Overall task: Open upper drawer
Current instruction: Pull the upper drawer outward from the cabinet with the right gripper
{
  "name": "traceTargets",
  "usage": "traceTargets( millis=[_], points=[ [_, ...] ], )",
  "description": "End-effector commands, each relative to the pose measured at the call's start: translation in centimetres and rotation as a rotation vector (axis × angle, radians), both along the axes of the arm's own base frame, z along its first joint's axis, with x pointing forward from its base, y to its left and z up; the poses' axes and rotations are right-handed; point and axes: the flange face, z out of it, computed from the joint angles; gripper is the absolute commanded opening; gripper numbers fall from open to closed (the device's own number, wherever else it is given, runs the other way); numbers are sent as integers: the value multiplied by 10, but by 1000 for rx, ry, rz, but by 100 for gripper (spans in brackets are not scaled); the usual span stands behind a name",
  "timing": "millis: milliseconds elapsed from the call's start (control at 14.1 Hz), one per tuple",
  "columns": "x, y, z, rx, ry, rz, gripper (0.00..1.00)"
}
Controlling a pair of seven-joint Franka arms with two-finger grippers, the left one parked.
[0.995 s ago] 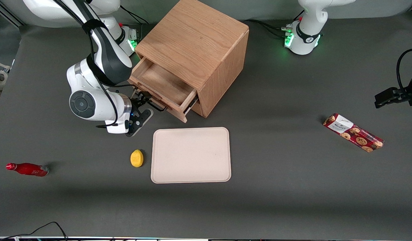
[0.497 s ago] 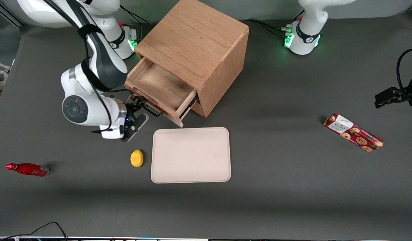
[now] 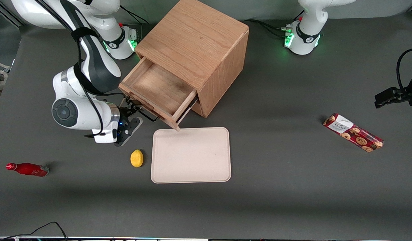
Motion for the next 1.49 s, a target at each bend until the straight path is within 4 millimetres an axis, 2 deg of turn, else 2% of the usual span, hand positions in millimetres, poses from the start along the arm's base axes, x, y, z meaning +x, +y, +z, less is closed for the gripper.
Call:
traceTargets(
  millis=[0,355,710,1066,1421],
  points=[
    [13,-14,2,2,-24,34,100],
    [18,-24,-1,-17,-46,35,100],
    [24,-23,-17,-9,-50,30,100],
    [33,-26,-17,3,-69,44,100],
    [49,-41,-16,1,-93,61,100]
  ],
)
